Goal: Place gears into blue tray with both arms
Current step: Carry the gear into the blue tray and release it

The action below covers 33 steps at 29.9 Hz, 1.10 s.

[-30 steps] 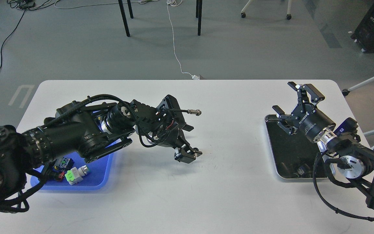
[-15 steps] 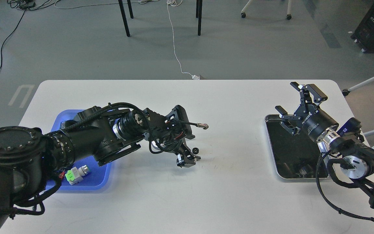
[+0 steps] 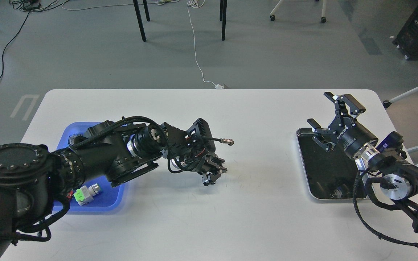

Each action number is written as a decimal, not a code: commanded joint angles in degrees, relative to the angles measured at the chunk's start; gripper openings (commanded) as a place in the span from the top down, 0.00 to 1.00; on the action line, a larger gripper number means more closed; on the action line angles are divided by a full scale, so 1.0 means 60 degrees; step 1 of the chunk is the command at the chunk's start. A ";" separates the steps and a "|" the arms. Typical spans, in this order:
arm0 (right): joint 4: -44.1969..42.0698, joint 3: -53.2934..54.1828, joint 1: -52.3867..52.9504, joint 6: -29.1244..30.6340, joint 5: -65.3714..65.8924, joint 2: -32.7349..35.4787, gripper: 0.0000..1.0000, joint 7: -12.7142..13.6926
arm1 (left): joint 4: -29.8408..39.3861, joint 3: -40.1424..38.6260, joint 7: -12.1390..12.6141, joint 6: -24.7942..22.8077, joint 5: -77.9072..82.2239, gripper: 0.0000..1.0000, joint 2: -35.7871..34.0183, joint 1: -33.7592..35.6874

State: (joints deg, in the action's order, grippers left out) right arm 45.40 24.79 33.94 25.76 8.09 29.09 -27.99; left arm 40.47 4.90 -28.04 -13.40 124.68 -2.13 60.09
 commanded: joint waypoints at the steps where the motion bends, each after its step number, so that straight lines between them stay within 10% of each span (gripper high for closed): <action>1: -0.0009 0.0000 0.0012 -0.0015 0.0000 0.0014 0.04 -0.0002 | 0.0139 -0.0085 0.0006 -0.0081 -0.0956 0.86 -0.0143 0.0049; 19: 0.0006 -0.0073 0.0012 -0.0015 0.0014 -0.0030 0.04 -0.0002 | 0.2967 0.0003 0.0006 -0.0140 -0.3377 0.85 -0.5927 0.0255; 33: 0.0020 -0.0088 0.0012 -0.0118 0.0029 -0.0074 0.04 -0.0002 | 0.2704 -0.0114 0.0006 -0.0579 -0.3393 0.83 -0.7058 -0.0566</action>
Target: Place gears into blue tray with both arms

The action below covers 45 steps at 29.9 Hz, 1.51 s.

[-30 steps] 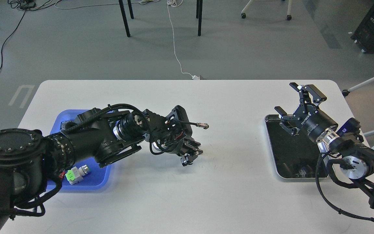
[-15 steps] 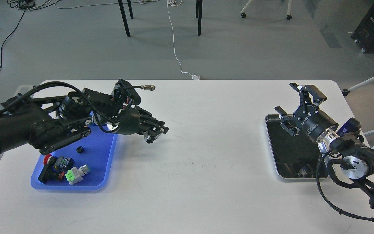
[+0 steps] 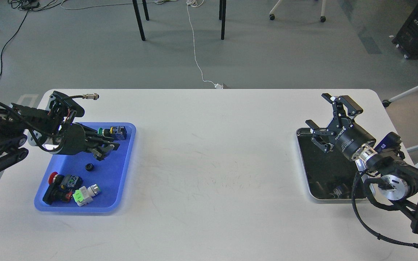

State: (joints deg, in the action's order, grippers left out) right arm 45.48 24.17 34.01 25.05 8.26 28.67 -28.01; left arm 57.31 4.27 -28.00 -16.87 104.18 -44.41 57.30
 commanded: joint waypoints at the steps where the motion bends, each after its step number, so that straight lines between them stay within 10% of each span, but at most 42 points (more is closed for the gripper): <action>1: 0.0008 0.0014 0.0000 -0.0001 0.0000 -0.0004 0.04 0.0001 | -0.0175 -0.0009 0.0001 0.0013 0.0024 0.82 -0.0011 -0.0146; 12: 0.0052 0.0014 0.0015 -0.0001 0.0000 0.0026 0.04 0.0001 | -0.0865 -0.0053 0.0001 0.0233 0.0083 0.71 0.0135 -0.0336; 22: 0.0037 0.0014 0.0058 -0.0016 0.0000 0.0011 0.04 0.0001 | -0.0879 -0.0330 0.0001 0.0306 -0.0165 0.19 0.0092 -0.0424; 34: -0.0007 0.0131 0.0322 -0.0074 0.0000 -0.0077 0.01 0.0001 | 0.0233 -0.3025 0.0001 0.0321 -0.6353 0.02 -0.0143 -0.1214; 45: 0.0037 0.0146 0.0527 -0.0074 0.0000 -0.0516 0.01 0.0001 | 0.1318 -0.8615 0.0001 0.0409 -1.0244 0.02 0.2094 -0.5811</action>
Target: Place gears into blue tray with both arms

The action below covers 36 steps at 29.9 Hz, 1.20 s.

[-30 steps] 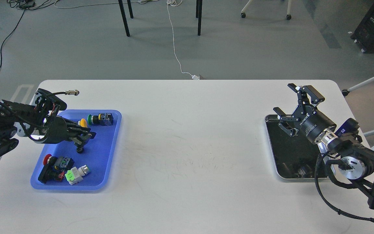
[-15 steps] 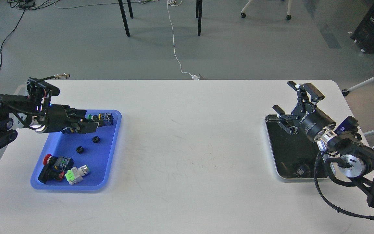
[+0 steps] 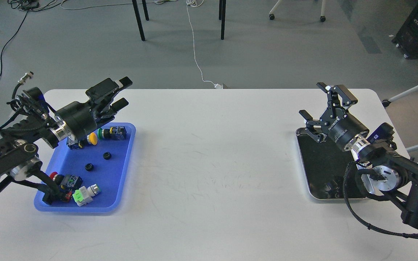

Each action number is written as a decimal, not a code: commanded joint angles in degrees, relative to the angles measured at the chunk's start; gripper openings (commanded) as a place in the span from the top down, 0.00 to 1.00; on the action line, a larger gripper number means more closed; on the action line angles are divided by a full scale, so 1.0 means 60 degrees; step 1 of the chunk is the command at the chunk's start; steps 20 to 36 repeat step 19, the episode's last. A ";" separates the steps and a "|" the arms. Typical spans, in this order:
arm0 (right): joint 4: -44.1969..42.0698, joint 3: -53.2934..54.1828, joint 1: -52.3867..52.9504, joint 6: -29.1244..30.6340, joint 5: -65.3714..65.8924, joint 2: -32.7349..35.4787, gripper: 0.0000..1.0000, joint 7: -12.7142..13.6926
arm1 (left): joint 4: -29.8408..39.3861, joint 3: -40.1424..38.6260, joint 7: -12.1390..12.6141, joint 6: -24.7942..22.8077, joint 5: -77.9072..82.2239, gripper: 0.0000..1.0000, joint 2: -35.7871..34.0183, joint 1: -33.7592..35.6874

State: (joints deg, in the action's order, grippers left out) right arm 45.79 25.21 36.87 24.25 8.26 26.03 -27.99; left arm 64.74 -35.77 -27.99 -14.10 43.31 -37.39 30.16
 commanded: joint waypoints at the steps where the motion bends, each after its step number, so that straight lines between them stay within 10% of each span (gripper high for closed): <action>1: -0.0058 -0.0012 0.0065 0.0060 0.0000 -0.0076 0.01 -0.0002 | 0.0080 -0.2456 -0.0001 -0.0096 -0.0114 0.02 0.1262 -0.1595; 36: 0.0117 0.0017 0.0065 0.0031 -0.0030 -0.0398 0.01 -0.0002 | 0.0167 -0.4102 -0.0001 -0.0653 -0.0231 0.02 0.2936 -0.3414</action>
